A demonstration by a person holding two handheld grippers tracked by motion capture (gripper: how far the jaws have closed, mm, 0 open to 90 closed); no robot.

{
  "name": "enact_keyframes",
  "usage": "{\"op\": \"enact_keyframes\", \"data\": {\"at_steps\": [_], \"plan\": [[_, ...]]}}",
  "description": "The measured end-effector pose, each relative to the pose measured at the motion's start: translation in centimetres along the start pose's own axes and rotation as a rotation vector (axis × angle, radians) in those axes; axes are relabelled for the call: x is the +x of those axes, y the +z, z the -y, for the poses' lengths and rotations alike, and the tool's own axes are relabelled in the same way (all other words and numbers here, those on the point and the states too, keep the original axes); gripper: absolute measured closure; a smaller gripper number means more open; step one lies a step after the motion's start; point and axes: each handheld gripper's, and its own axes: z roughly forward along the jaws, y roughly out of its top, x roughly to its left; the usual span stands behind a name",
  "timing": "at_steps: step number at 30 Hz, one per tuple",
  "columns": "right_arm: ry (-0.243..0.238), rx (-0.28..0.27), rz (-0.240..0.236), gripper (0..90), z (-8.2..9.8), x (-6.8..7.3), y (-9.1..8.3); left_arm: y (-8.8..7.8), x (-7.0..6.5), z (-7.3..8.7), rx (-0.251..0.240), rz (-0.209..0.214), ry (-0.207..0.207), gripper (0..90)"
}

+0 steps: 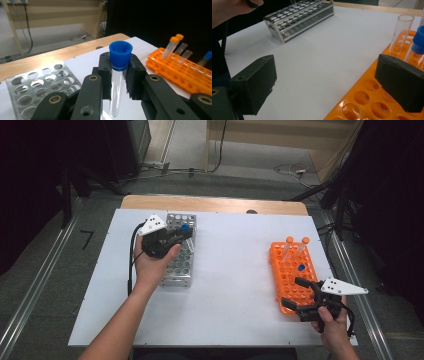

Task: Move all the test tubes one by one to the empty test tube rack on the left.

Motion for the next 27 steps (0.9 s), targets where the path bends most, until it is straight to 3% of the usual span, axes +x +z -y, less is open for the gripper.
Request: {"op": "enact_keyframes", "data": {"at_steps": [7, 18, 27], "plan": [[-0.001, 0.001, 0.014, 0.8, 0.0, -0.1, -0.2, 1.0, 1.6, -0.4, -0.005, -0.038, -0.016, 76.8], [0.013, -0.010, 0.027, 0.7, 0.1, -0.5, -0.5, 3.2, 3.1, -2.3, -0.012, -0.073, -0.019, 76.8], [0.014, -0.013, 0.027, 0.7, 0.1, -0.6, -0.6, 5.2, 5.0, -3.0, -0.020, -0.125, -0.066, 76.8]]}}
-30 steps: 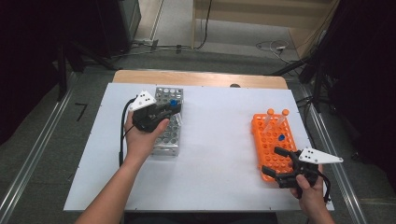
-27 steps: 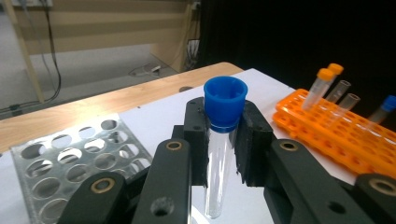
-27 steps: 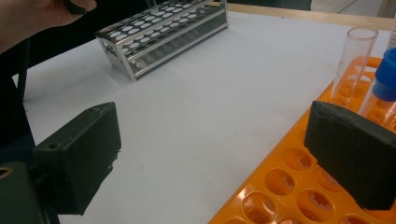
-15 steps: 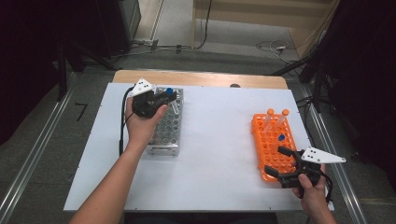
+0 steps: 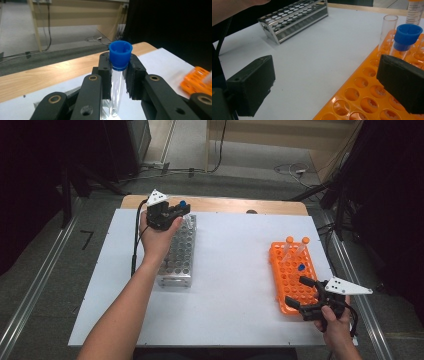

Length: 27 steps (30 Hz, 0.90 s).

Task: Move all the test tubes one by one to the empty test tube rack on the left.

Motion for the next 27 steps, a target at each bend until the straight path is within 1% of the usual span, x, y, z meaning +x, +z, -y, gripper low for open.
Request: {"op": "enact_keyframes", "data": {"at_steps": [2, 3, 6, 9, 12, 14, 17, 19, 27], "plan": [[0.002, 0.001, 0.002, 0.7, 0.0, 0.0, -0.1, 0.6, 0.3, -0.1, -0.010, -0.016, -0.007, 76.8], [-0.001, 0.000, 0.002, 0.7, 0.0, -0.1, -0.1, 0.9, 0.4, -0.3, -0.009, -0.021, -0.004, 76.8], [0.002, -0.002, 0.003, 0.7, 0.0, -0.1, -0.1, 1.8, 0.5, -0.5, -0.015, -0.031, -0.016, 76.8], [0.000, 0.000, 0.003, 0.7, 0.0, -0.1, -0.1, 2.7, 0.6, -0.6, -0.002, -0.054, 0.003, 76.8], [0.001, 0.000, 0.002, 0.7, 0.1, -0.2, -0.1, 3.5, 0.8, -0.5, 0.006, -0.082, 0.010, 76.8], [0.006, -0.002, 0.002, 0.7, 0.1, -0.2, -0.2, 3.8, 1.0, -0.4, 0.003, -0.098, 0.009, 76.8], [0.003, -0.001, 0.000, 0.7, 0.1, -0.3, -0.1, 4.4, 1.1, -0.2, 0.008, -0.128, 0.022, 76.8], [0.004, -0.001, -0.001, 0.7, 0.1, -0.3, -0.1, 4.7, 1.3, 0.0, 0.023, -0.134, 0.021, 76.8], [0.006, -0.006, 0.000, 0.7, 0.1, -0.4, -0.2, 6.2, 1.2, 1.2, 0.106, -0.147, 0.041, 76.7]]}}
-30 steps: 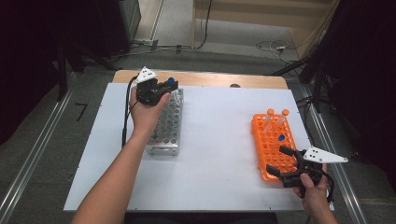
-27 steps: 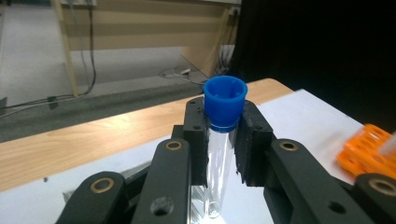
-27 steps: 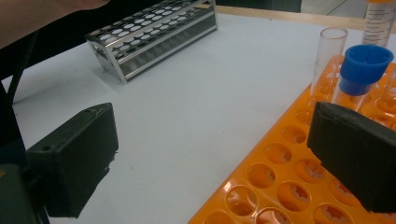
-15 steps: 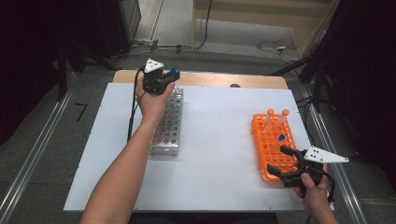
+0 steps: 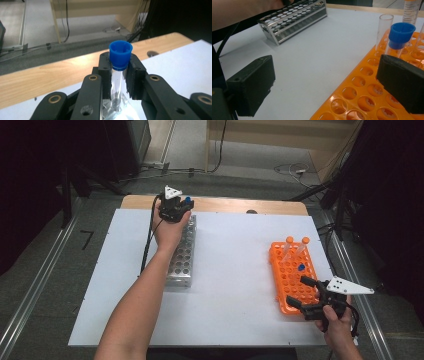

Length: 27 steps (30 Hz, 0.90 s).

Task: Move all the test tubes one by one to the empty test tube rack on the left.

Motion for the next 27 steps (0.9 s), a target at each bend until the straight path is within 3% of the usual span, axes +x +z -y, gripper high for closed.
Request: {"op": "enact_keyframes", "data": {"at_steps": [9, 16, 20, 24, 27], "plan": [[0.004, 0.000, 0.003, 0.7, 0.0, 0.0, -0.1, 0.2, -0.2, 0.2, 0.060, -0.009, 0.003, 75.8], [0.006, 0.003, 0.005, 0.7, 0.0, 0.0, 0.0, 0.2, -0.1, 0.2, 0.084, -0.005, -0.010, 66.3], [0.007, 0.002, 0.008, 0.8, 0.0, -0.1, 0.0, -0.2, -0.2, 0.1, 0.076, 0.018, -0.021, 51.3], [0.007, 0.001, 0.012, 0.7, 0.1, -0.2, 0.0, -1.0, -0.2, -0.2, 0.042, 0.068, -0.068, 36.9], [0.015, 0.002, 0.015, 0.8, 0.1, -0.2, 0.0, -1.8, -0.6, -0.3, 0.019, 0.091, -0.061, 27.0]]}}
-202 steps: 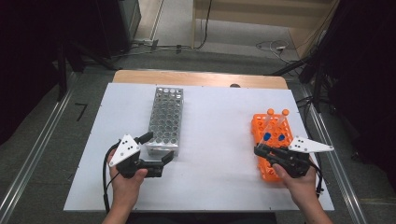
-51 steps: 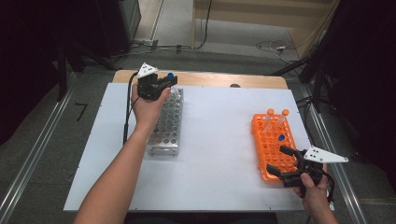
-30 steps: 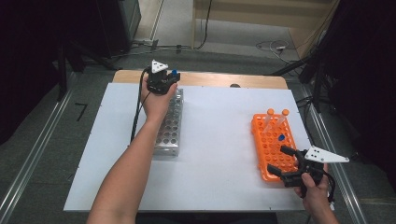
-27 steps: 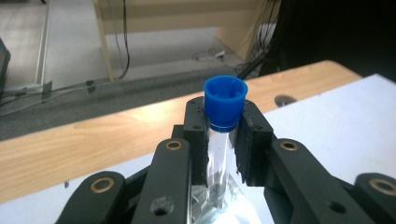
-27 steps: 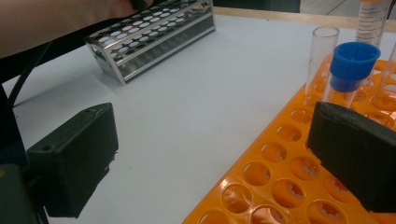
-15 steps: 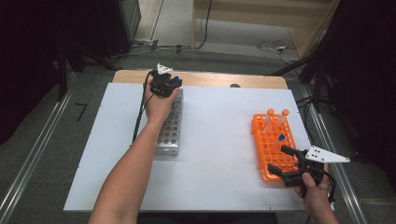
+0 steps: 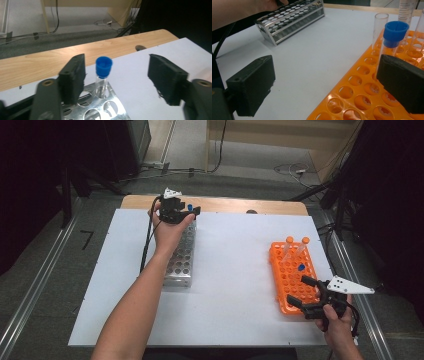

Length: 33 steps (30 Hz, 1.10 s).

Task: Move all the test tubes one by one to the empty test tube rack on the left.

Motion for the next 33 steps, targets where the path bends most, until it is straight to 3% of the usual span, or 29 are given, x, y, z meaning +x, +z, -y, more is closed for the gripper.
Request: {"op": "enact_keyframes", "data": {"at_steps": [9, 12, 21, 30, 33], "plan": [[0.011, 0.006, 0.021, 0.8, -0.1, -0.2, 0.2, -3.0, -1.7, 0.5, -0.016, 0.080, 0.021, 4.9], [0.021, 0.009, 0.037, 0.9, -0.2, -0.4, 0.3, -4.1, -2.4, 0.9, -0.013, 0.091, 0.042, 3.4], [0.041, 0.014, 0.088, 1.6, -0.5, -0.9, 0.7, -7.5, -3.9, 2.6, -0.051, 0.146, 0.028, 1.3], [0.060, 0.044, 0.117, 3.6, -0.7, -1.5, 1.5, -10.8, -6.2, 4.7, -0.075, 0.186, 0.071, 0.0], [0.058, 0.067, 0.150, 5.2, -0.7, -1.6, 1.8, -11.5, -6.8, 5.6, -0.079, 0.199, 0.076, 0.0]]}}
